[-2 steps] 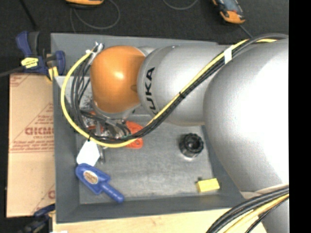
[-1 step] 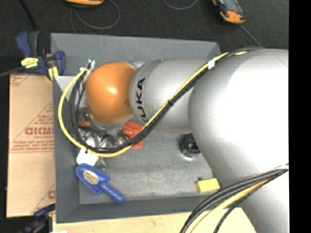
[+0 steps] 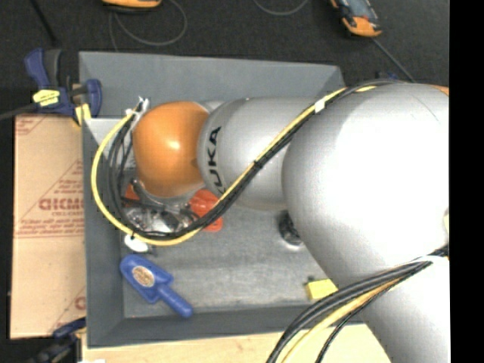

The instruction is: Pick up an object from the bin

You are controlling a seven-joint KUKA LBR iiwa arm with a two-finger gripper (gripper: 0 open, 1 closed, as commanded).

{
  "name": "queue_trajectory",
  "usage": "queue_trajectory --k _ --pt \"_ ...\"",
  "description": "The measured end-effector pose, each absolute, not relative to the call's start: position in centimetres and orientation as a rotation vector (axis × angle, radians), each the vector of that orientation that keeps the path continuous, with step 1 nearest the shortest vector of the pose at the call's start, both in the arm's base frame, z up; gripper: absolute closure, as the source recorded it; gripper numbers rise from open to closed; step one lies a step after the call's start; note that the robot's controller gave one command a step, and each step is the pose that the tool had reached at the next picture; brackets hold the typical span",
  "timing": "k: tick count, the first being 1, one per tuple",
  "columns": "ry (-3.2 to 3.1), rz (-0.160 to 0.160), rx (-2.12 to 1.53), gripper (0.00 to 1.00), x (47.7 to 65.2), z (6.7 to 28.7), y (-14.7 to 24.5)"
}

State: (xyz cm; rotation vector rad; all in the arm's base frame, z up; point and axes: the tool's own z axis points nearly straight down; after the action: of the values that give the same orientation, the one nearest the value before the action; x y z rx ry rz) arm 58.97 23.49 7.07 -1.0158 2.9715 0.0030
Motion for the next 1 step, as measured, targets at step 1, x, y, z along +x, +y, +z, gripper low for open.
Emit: queue_trajectory --k 1 --pt "2.972 0.003 -1.015 1.0 58.97 7.06 23.47"
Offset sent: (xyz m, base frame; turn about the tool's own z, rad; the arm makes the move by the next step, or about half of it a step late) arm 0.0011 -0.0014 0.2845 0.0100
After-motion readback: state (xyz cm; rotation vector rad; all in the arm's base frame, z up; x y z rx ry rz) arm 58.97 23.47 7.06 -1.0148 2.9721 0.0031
